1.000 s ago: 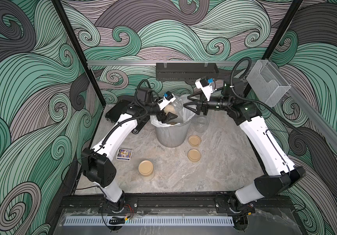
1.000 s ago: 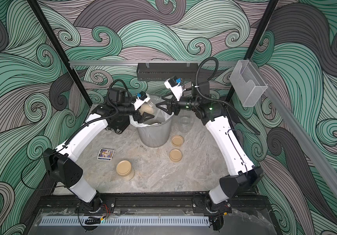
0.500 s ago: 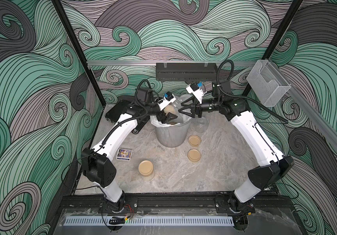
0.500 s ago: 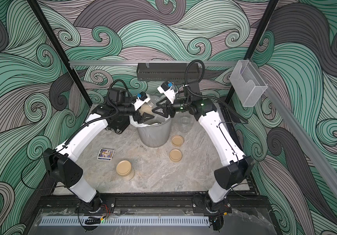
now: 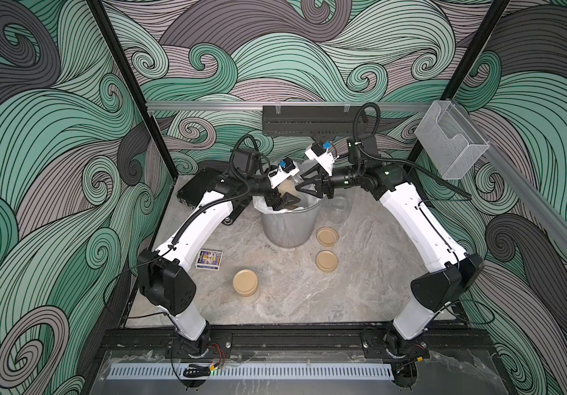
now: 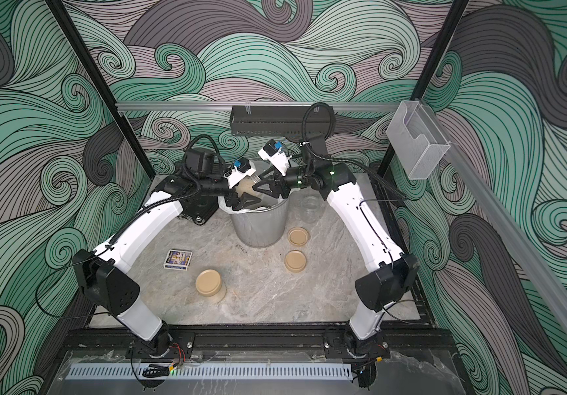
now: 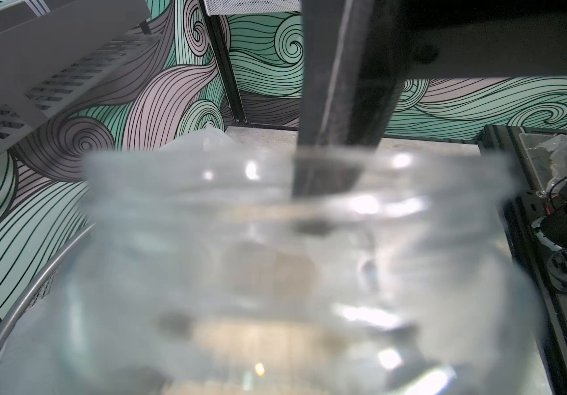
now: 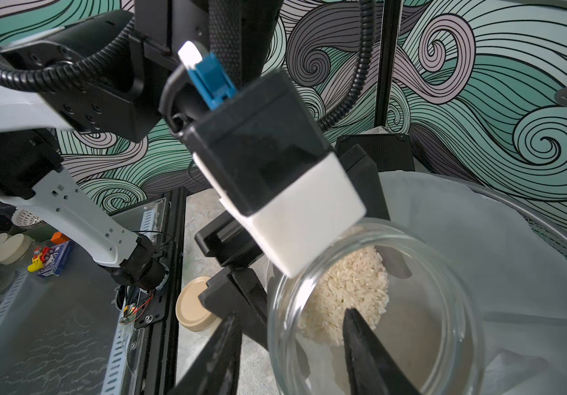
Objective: Empty moldy rice from jars
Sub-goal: Pour the moldy rice from the jar into the trash bin.
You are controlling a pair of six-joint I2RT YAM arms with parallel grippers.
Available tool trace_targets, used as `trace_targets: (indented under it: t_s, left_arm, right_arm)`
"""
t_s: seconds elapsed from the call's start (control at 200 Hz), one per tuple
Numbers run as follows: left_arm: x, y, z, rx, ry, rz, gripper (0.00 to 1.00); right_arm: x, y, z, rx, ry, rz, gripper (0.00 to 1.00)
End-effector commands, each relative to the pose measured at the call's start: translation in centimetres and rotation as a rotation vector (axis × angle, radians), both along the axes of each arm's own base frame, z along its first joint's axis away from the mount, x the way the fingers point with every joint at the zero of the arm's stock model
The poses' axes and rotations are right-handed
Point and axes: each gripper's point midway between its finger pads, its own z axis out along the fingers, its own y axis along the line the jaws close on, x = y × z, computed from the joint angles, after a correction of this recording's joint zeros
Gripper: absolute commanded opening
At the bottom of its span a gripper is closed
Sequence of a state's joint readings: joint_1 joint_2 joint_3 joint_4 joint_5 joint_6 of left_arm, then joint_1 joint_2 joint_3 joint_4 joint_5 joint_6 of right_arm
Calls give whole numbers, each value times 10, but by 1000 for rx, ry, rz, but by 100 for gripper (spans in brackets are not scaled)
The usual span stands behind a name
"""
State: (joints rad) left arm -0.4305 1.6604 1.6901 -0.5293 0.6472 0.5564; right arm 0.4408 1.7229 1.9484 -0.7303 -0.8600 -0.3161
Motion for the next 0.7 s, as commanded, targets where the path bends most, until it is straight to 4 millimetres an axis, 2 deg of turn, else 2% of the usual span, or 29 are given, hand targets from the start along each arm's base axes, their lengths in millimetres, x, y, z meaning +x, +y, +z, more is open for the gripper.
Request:
trace_targets:
  t_s: [0.0,0.09,0.29,0.45,0.695]
  left_arm:
    - [-9,-11,62,-97,-158,-64,19]
    - [-10,-12,65,-100,-165,-70,19]
    - [-12,-14,70,-106,-174,-72,25]
    - [-9,-12,72,-110,-178,-46,44]
    - [-6,-7,72,-112,-191,1,88]
  right_arm:
    - [-4,9,-12,-30,42,30,43]
    - [-2,12,-19,-40,54,33,33]
    - [2,14,-25,-43,82,26,0]
    - [3,14,-23,-41,90,19,0]
    - [9,13,-21,-45,95,-19,0]
